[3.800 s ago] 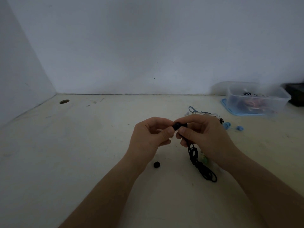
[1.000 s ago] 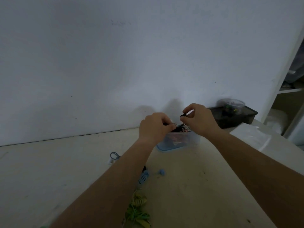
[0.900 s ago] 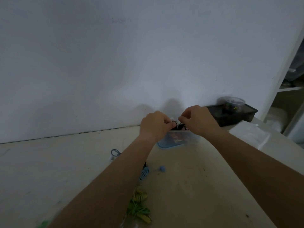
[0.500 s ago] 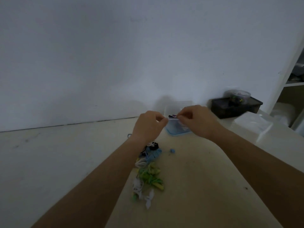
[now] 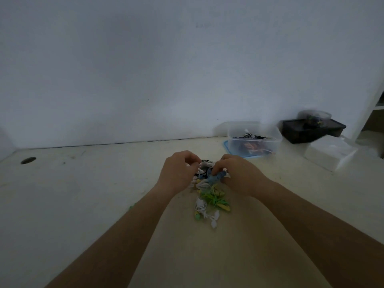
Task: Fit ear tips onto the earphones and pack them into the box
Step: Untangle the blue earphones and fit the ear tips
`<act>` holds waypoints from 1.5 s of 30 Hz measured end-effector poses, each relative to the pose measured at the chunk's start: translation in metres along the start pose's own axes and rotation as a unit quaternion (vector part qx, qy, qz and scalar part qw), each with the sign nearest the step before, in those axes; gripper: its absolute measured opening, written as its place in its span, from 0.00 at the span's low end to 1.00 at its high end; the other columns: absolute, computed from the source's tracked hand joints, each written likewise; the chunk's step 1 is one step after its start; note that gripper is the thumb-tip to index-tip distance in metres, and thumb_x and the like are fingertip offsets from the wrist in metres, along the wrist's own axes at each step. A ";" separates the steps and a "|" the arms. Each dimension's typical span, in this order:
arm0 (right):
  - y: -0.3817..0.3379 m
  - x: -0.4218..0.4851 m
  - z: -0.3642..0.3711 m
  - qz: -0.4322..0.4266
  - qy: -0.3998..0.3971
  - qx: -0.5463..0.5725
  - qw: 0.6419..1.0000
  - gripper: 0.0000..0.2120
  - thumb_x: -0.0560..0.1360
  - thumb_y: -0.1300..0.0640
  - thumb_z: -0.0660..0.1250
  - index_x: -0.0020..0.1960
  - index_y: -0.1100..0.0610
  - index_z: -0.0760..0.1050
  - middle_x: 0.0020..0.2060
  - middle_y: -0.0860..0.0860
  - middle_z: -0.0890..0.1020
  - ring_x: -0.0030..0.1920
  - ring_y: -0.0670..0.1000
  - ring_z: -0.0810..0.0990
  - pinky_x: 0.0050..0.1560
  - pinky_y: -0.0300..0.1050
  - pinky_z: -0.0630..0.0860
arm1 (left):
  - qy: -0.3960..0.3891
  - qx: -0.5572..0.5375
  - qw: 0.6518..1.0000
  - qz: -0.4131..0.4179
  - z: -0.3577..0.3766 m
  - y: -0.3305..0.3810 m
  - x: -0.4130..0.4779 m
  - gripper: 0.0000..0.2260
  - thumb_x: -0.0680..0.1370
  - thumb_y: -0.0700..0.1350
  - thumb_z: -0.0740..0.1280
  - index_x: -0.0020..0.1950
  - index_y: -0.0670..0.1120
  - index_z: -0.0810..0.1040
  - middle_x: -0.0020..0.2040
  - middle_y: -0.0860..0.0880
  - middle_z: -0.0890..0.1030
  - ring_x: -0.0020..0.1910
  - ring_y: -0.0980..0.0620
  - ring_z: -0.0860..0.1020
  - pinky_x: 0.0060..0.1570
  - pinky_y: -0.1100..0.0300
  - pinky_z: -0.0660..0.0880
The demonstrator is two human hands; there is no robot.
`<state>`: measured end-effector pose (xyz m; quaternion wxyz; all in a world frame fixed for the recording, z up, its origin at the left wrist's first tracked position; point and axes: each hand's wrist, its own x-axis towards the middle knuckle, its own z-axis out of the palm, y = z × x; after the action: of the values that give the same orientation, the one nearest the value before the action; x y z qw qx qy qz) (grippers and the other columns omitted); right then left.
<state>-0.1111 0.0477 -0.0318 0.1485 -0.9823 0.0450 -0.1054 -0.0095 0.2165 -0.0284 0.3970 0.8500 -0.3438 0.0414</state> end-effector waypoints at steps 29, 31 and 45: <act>-0.087 0.001 -0.041 0.147 0.029 0.648 0.747 0.06 0.77 0.68 0.68 0.53 0.64 0.75 0.41 0.60 0.84 0.40 0.57 0.86 0.42 0.47 0.84 | -0.139 -0.626 0.713 -0.284 -0.078 0.003 -0.060 0.11 0.81 0.41 0.63 0.61 0.38 0.78 0.51 0.37 0.83 0.39 0.46 0.83 0.36 0.59 0.82; -0.095 -0.005 -0.034 0.141 -0.004 0.646 0.750 0.08 0.76 0.70 0.67 0.55 0.64 0.73 0.43 0.61 0.84 0.41 0.57 0.86 0.45 0.49 0.84 | -0.122 -0.598 0.741 -0.281 -0.089 -0.007 -0.067 0.11 0.81 0.38 0.62 0.61 0.37 0.78 0.50 0.39 0.84 0.38 0.48 0.82 0.38 0.61 0.81; -0.133 -0.029 -0.006 0.086 -0.073 0.440 0.891 0.14 0.75 0.51 0.72 0.53 0.60 0.76 0.46 0.57 0.86 0.42 0.58 0.87 0.51 0.56 0.84 | -0.076 -0.457 0.862 -0.208 -0.106 -0.011 -0.092 0.05 0.76 0.37 0.71 0.51 0.39 0.81 0.43 0.43 0.85 0.39 0.51 0.84 0.41 0.63 0.80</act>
<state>-0.1332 0.1765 0.0083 0.5772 -0.8133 0.0675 -0.0292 -0.0511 0.3466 0.0050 0.7130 0.6254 -0.1688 -0.2683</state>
